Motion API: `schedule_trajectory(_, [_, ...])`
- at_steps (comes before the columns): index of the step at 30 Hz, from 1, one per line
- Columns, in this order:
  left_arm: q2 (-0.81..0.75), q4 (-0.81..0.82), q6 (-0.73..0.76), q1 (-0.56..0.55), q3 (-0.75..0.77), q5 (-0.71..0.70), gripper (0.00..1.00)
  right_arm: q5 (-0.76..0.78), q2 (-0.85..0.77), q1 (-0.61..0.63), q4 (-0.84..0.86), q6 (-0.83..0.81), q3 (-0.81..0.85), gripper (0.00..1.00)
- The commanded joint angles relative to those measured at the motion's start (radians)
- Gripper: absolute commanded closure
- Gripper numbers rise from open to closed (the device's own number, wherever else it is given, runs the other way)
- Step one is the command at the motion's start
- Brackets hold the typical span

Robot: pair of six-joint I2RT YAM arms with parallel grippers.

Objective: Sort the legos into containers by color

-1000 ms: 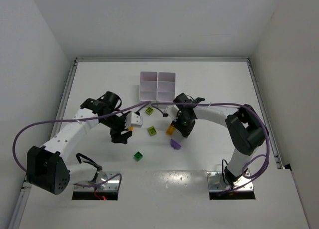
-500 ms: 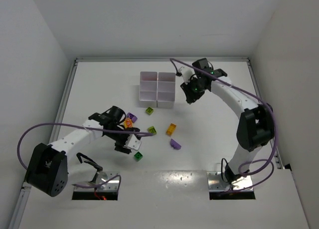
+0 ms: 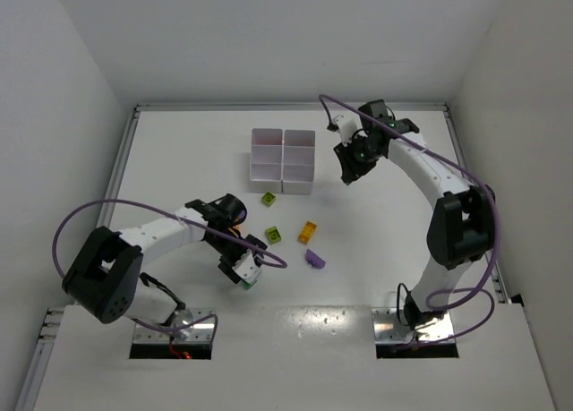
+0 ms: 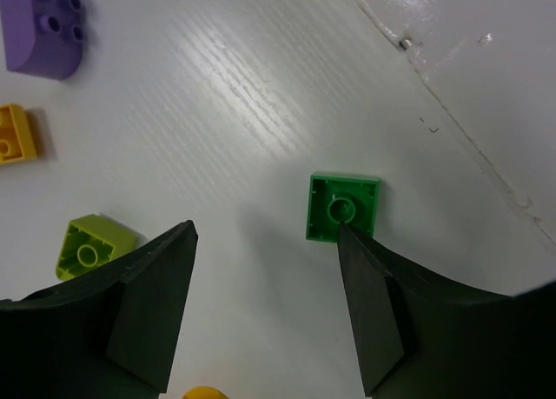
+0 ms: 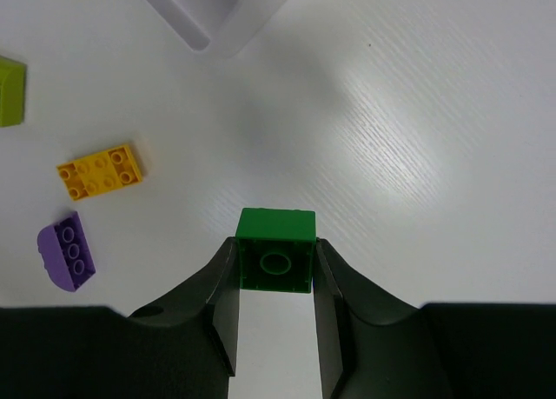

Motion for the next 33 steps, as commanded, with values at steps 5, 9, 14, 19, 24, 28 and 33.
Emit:
schedule_trajectory(5, [0.048,-0.124,0.141,-0.036,0.052,0.055,0.28,-0.021,-0.031,-0.031,-0.001,0.007,0.011,0.99])
schedule_trajectory(9, [0.048,-0.178,0.183,-0.036,0.052,0.044,0.28,-0.021,-0.031,-0.041,-0.001,0.007,0.002,0.99])
schedule_trajectory(14, [0.048,-0.225,0.174,-0.036,0.032,0.032,0.31,-0.021,-0.041,-0.05,0.009,0.007,-0.007,0.99])
schedule_trajectory(19, [0.048,-0.186,0.126,-0.047,0.021,-0.002,0.32,-0.021,-0.041,-0.059,0.009,0.007,-0.017,0.99])
schedule_trajectory(24, [0.06,-0.12,0.077,-0.066,0.012,-0.034,0.32,-0.021,-0.041,-0.059,0.009,0.007,-0.017,0.99])
schedule_trajectory(28, [0.092,-0.089,0.037,-0.09,0.012,-0.054,0.32,-0.021,-0.041,-0.059,0.009,0.007,-0.026,0.99])
schedule_trajectory(33, [0.131,-0.065,0.017,-0.099,0.024,-0.085,0.43,-0.021,-0.041,-0.059,-0.001,0.007,-0.035,0.99])
